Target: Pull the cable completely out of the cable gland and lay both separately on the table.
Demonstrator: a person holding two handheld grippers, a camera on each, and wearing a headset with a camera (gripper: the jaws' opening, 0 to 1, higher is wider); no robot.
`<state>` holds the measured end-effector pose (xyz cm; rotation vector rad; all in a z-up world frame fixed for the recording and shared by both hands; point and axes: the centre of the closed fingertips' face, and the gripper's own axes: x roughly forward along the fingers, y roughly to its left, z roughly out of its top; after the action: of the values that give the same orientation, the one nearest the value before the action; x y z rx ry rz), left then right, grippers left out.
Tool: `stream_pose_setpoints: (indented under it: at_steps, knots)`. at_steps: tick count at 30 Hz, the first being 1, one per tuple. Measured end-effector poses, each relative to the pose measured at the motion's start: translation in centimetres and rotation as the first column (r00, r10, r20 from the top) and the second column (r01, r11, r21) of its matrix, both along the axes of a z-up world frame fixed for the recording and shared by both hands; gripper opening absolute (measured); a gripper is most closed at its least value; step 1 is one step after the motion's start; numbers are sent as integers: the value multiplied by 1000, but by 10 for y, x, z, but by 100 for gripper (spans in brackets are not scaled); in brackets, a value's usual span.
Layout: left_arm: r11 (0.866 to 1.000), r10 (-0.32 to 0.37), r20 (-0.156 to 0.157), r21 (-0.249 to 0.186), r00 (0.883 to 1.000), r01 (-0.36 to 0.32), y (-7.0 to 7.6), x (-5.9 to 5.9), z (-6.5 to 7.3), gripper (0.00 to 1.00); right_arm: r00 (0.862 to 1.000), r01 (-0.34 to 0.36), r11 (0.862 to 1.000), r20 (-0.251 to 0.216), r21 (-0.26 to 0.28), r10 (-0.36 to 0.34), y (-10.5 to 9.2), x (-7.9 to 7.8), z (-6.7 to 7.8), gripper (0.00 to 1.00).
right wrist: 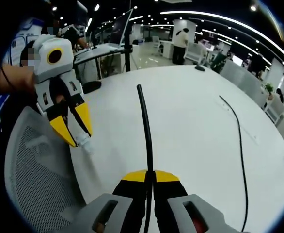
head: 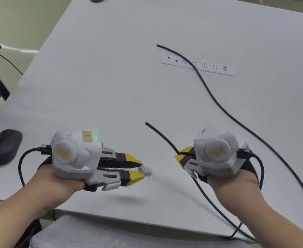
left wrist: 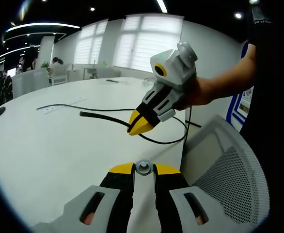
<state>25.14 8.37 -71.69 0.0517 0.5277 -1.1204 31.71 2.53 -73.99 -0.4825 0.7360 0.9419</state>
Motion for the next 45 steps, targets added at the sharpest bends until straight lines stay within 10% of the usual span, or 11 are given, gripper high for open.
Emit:
stream_pose_setpoints:
  at_steps: [19,45]
  knots:
    - [999,27,-75,36,997,-24,26,-8,-54,15,984,-176,979,-22,-100,175,40,-3,-42,0]
    - [998,39,-132,53,990,-33,41,-12,-92,15,952,-306,929,-79,-206,296,62,-18,-84,0]
